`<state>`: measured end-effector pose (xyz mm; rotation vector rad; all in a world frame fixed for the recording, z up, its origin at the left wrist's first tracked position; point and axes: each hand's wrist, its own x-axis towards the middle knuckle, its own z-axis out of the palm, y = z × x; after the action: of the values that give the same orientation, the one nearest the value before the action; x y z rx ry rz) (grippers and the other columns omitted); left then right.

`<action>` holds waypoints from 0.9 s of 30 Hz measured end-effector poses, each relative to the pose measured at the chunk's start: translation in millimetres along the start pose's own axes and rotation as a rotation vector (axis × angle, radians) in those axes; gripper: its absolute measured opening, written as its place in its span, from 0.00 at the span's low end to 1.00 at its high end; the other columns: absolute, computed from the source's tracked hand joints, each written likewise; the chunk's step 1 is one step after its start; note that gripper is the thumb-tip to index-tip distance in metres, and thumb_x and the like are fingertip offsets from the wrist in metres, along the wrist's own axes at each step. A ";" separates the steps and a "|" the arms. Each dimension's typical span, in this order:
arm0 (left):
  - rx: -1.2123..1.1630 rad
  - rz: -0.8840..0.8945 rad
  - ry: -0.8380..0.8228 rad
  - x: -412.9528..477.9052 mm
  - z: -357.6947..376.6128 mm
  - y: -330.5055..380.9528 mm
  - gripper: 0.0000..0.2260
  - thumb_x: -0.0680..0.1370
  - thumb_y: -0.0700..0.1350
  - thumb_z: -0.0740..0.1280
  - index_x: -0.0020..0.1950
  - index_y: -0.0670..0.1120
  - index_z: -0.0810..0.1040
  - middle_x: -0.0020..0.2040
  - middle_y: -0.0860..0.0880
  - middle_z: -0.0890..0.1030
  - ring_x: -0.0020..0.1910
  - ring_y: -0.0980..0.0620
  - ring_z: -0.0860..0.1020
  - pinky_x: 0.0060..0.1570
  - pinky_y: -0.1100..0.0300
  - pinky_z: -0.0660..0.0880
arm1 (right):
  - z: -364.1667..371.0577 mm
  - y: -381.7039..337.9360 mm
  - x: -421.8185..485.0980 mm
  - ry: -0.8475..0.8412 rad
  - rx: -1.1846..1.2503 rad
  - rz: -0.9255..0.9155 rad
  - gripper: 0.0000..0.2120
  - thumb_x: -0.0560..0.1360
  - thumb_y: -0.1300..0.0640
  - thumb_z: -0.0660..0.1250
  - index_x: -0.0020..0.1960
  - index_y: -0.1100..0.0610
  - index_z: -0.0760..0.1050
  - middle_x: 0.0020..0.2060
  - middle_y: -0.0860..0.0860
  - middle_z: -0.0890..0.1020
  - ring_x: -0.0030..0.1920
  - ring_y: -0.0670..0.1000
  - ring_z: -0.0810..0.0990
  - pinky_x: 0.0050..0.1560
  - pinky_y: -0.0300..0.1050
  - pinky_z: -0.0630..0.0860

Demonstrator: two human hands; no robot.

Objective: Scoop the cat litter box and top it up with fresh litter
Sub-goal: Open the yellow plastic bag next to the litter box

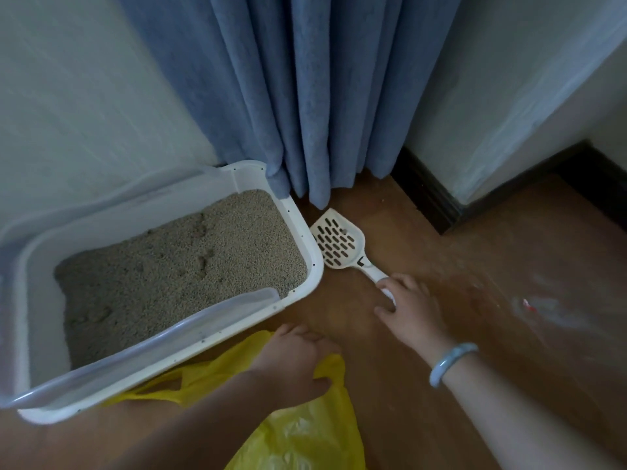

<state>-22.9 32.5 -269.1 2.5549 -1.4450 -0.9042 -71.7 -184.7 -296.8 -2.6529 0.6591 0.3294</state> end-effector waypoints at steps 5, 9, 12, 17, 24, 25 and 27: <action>-0.063 -0.037 0.022 -1.4 1.8 2.6 0.35 0.73 0.56 0.65 0.76 0.56 0.52 0.69 0.53 0.70 0.72 0.52 0.62 0.70 0.56 0.53 | -1.3 -11.4 -37.4 0.044 0.300 -0.108 0.15 0.73 0.51 0.69 0.59 0.48 0.74 0.59 0.45 0.72 0.60 0.48 0.72 0.57 0.41 0.68; -0.070 -0.049 0.050 -14.1 6.8 -2.7 0.40 0.72 0.57 0.65 0.77 0.53 0.44 0.71 0.52 0.69 0.73 0.53 0.61 0.72 0.58 0.51 | 18.4 -37.7 -67.7 -0.268 0.568 -0.167 0.26 0.70 0.51 0.73 0.66 0.48 0.68 0.59 0.44 0.74 0.61 0.43 0.70 0.64 0.40 0.67; -0.107 -0.058 0.120 -31.1 10.9 -8.9 0.44 0.71 0.57 0.65 0.77 0.52 0.40 0.73 0.52 0.66 0.75 0.54 0.57 0.73 0.58 0.50 | 25.8 -50.2 -68.1 -0.315 0.535 -0.193 0.34 0.68 0.49 0.74 0.70 0.48 0.64 0.63 0.45 0.71 0.64 0.44 0.69 0.66 0.42 0.67; -0.141 -0.083 0.257 -68.2 12.9 -16.7 0.44 0.69 0.59 0.66 0.77 0.51 0.44 0.74 0.53 0.63 0.74 0.53 0.58 0.72 0.60 0.49 | 28.2 -74.8 -61.2 -0.211 0.347 -0.347 0.21 0.68 0.50 0.74 0.60 0.49 0.74 0.60 0.44 0.72 0.61 0.48 0.71 0.63 0.45 0.68; 0.101 -0.308 0.137 -105.3 26.0 -55.1 0.45 0.69 0.63 0.67 0.77 0.48 0.48 0.74 0.48 0.61 0.74 0.48 0.60 0.72 0.54 0.54 | 34.1 -85.0 -56.3 -0.148 0.086 -0.413 0.03 0.73 0.54 0.69 0.46 0.52 0.78 0.55 0.44 0.73 0.59 0.49 0.69 0.56 0.41 0.62; 0.130 -0.331 0.037 -105.5 25.8 -58.1 0.45 0.71 0.63 0.66 0.77 0.48 0.46 0.74 0.49 0.60 0.74 0.48 0.58 0.72 0.54 0.52 | 31.9 -83.9 -55.5 -0.143 0.064 -0.420 0.02 0.73 0.54 0.68 0.46 0.51 0.78 0.55 0.44 0.73 0.59 0.49 0.69 0.54 0.41 0.62; 0.158 -0.379 -0.086 -102.7 27.2 -59.6 0.41 0.72 0.59 0.66 0.77 0.48 0.48 0.70 0.48 0.67 0.69 0.46 0.66 0.67 0.53 0.60 | 28.1 -80.2 -51.9 -0.130 0.022 -0.414 0.01 0.73 0.55 0.67 0.45 0.51 0.78 0.55 0.44 0.74 0.58 0.49 0.69 0.55 0.42 0.64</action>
<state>-31.3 154.0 -264.7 3.0083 -1.1068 -0.9883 -80.9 -86.8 -280.9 -2.6355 0.0663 0.3652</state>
